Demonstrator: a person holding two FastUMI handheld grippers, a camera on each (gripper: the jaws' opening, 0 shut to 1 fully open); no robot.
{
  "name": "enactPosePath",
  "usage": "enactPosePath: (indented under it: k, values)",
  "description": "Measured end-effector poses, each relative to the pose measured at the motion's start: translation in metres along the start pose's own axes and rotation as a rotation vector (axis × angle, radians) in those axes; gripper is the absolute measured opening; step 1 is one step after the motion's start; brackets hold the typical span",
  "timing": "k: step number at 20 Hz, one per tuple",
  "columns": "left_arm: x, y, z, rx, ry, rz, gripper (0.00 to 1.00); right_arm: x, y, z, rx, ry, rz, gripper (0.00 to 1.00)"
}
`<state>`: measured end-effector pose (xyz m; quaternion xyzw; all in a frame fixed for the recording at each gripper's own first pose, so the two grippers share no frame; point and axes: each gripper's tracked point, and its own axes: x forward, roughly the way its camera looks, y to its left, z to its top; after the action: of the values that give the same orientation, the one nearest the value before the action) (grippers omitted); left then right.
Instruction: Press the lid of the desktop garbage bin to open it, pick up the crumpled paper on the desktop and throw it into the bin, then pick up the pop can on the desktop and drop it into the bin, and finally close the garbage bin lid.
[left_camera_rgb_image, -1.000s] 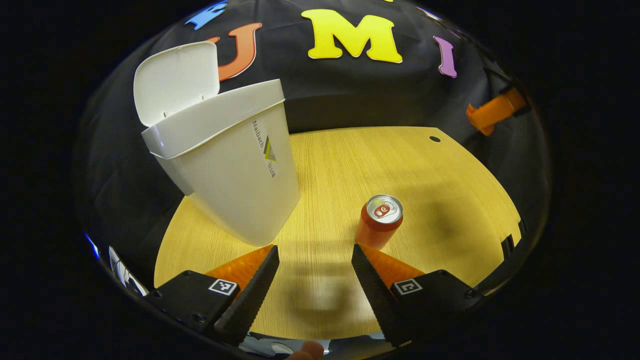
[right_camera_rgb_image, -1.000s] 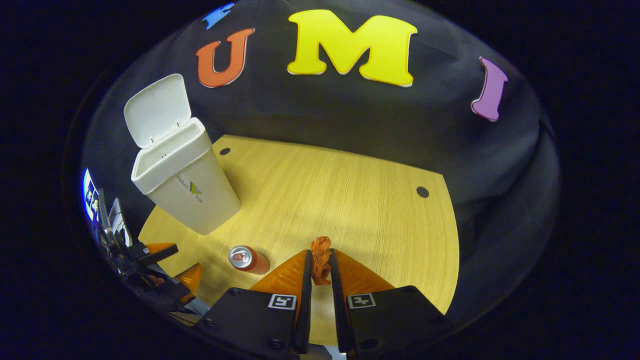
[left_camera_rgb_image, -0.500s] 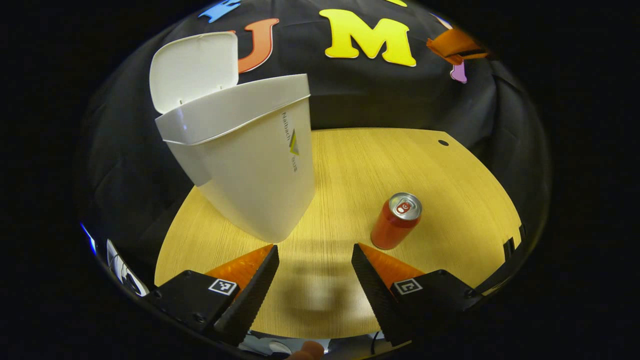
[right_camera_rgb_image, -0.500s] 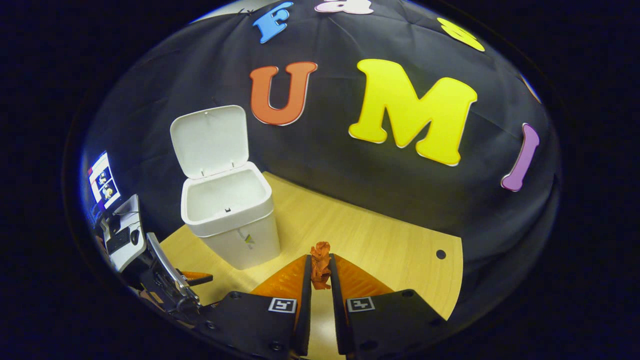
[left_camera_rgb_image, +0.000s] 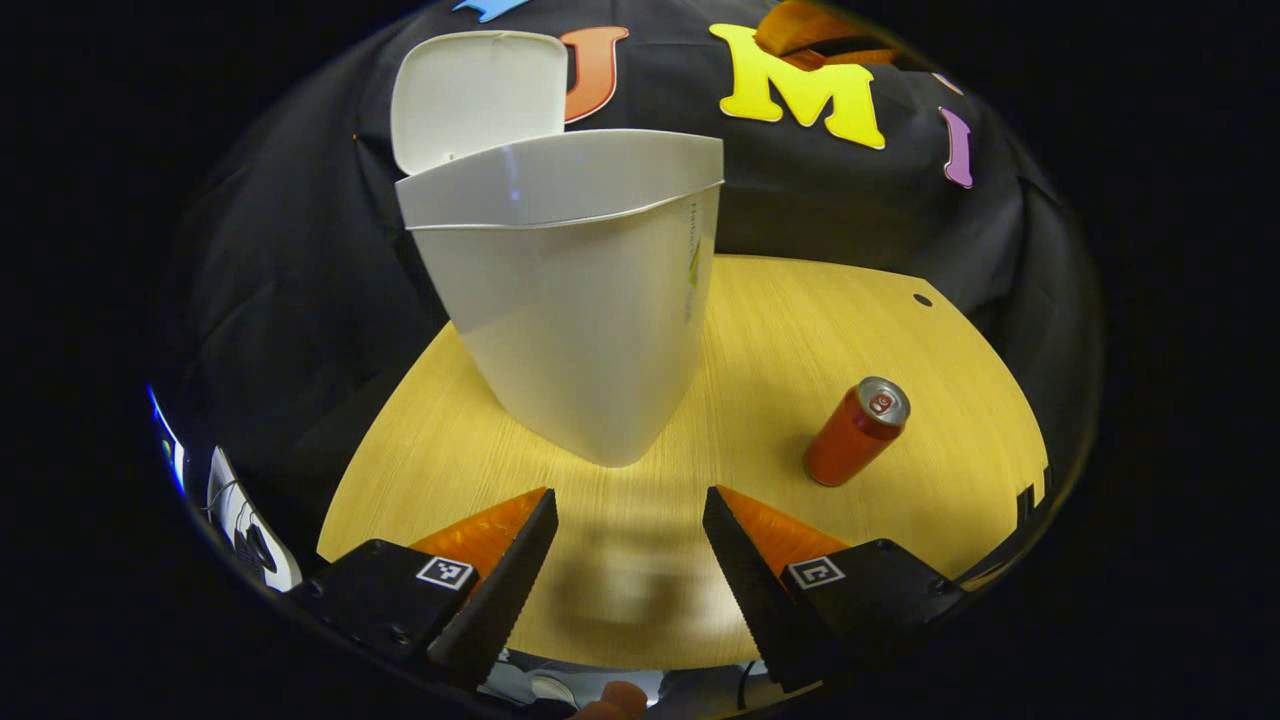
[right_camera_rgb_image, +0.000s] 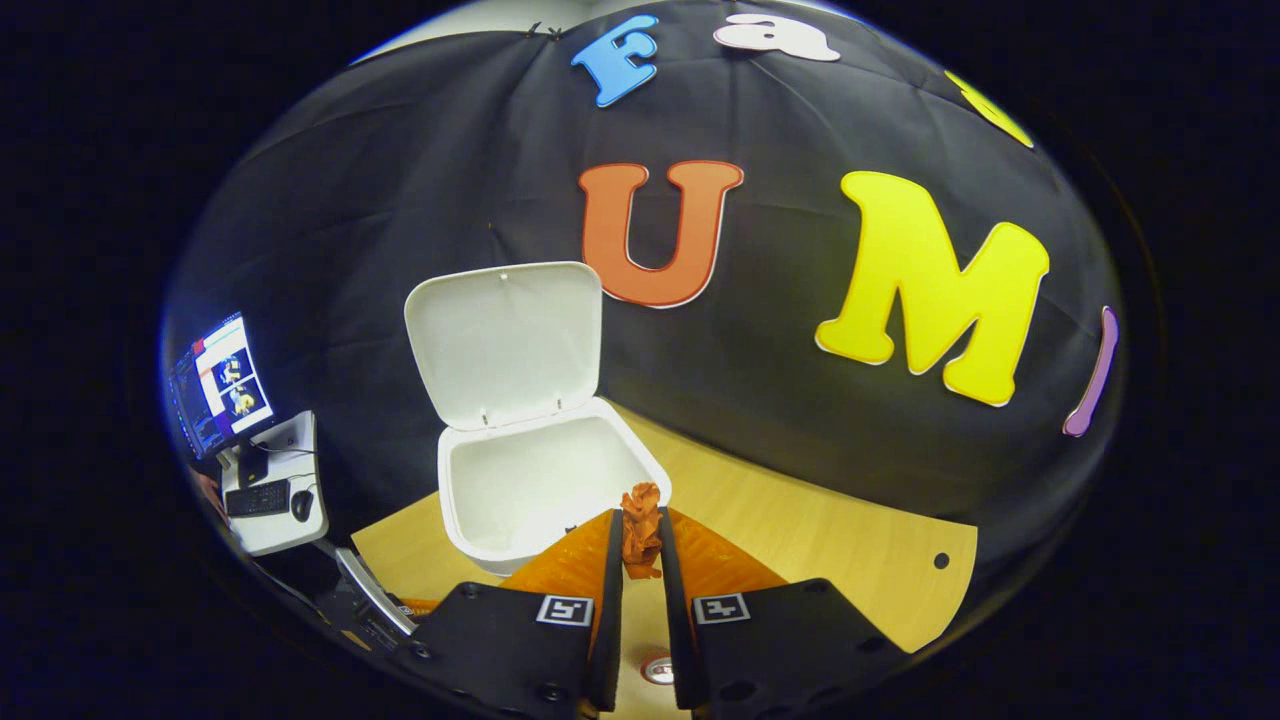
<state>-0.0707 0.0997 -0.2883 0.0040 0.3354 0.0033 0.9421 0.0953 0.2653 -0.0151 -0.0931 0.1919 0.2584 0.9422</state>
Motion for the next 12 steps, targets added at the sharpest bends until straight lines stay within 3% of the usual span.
enactPosePath:
  k: [6, 12]
  values:
    - [-0.007, 0.01, -0.007, -0.003, -0.015, -0.012, 0.98, 0.045, 0.052, 0.005, 0.015, 0.007, 0.067, 0.22]
    - [-0.009, 0.008, -0.007, 0.02, -0.04, -0.022, 0.98, 0.074, 0.077, -0.002, -0.022, 0.035, 0.085, 0.27]
